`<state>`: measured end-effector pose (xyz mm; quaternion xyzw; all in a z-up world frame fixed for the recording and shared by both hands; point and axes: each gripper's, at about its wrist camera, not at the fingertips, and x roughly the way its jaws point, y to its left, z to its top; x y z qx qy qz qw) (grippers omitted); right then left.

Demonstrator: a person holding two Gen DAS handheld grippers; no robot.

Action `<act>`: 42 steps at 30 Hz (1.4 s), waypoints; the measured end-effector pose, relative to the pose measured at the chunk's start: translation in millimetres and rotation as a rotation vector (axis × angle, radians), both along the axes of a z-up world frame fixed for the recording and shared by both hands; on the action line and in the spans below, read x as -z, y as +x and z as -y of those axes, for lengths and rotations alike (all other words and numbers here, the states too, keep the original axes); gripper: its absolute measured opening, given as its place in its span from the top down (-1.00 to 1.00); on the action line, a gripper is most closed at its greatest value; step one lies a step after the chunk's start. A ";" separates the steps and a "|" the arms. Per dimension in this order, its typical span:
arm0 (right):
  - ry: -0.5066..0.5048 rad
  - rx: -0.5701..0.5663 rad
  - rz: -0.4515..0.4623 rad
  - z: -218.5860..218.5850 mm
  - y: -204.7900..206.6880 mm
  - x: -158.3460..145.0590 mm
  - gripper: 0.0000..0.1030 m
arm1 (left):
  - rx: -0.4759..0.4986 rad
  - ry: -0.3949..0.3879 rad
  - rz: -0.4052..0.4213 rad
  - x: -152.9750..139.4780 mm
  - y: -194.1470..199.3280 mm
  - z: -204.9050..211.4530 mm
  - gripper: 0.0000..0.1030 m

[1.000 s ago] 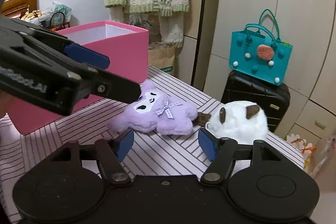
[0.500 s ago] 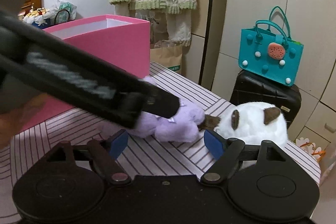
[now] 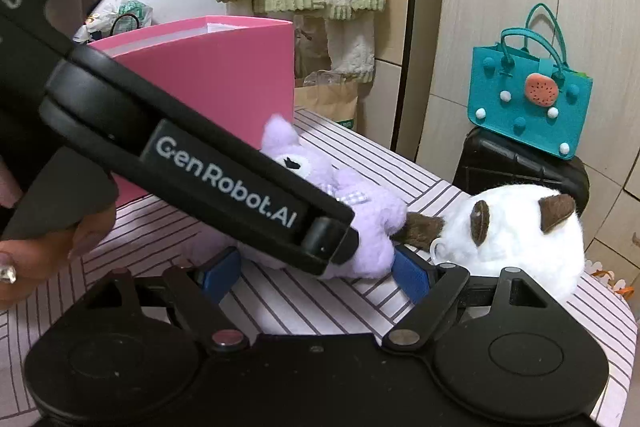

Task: Organize soft objects
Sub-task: 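Grasp the lavender plush doll with the left tool, then carry the lavender plush into the pink box and open the left tool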

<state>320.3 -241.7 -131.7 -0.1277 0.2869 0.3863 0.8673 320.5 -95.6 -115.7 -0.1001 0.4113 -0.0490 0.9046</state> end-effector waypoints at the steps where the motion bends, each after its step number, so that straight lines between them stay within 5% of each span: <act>1: 0.003 -0.002 0.004 0.6 -0.9 -0.5 -0.66 | -0.004 -0.019 -0.021 2.5 1.2 -1.8 -0.68; 13: 0.044 0.015 -0.030 12.5 -14.1 -3.0 -0.69 | 0.022 -0.039 -0.014 -3.1 -19.8 2.3 -0.15; 27: 0.032 0.046 -0.063 38.7 -78.4 -6.4 -0.69 | 0.131 -0.119 -0.059 -2.3 -71.3 16.9 -0.07; 42: 0.031 0.159 -0.082 23.3 -76.7 0.1 -0.61 | 0.170 -0.096 0.001 1.5 -81.1 14.0 0.05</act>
